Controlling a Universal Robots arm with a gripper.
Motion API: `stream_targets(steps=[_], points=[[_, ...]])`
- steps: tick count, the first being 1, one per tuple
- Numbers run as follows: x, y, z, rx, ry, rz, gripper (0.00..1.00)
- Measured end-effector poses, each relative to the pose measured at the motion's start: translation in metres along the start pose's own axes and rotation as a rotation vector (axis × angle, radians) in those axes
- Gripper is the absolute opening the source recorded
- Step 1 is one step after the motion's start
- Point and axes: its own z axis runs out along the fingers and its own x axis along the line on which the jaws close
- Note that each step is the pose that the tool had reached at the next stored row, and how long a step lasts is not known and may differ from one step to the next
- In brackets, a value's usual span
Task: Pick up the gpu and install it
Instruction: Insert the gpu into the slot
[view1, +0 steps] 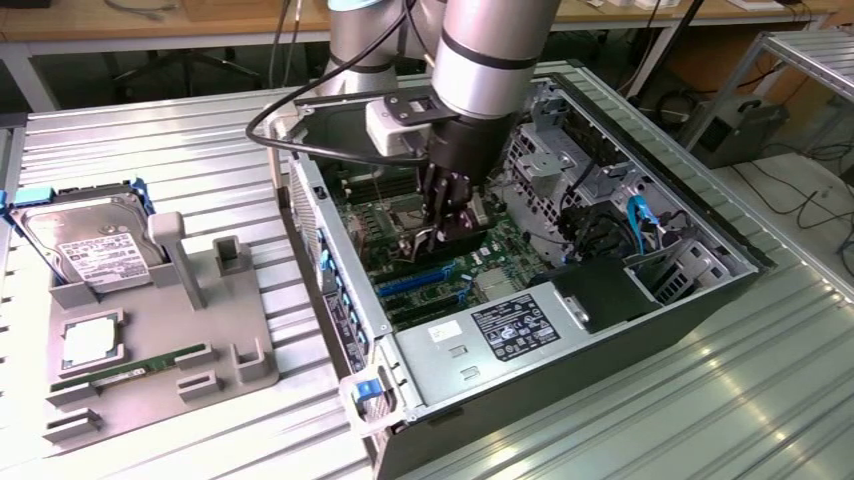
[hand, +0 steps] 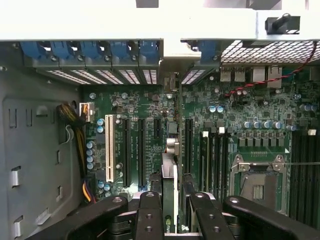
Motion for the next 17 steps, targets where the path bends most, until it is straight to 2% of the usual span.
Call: stream_targets(steps=[8,17], points=[[-0.001,0.0004,0.0145,0.0,0.0,0.0,0.26],[-0.001,0.0017,0.0156,0.0001,0.0,0.0,0.26]])
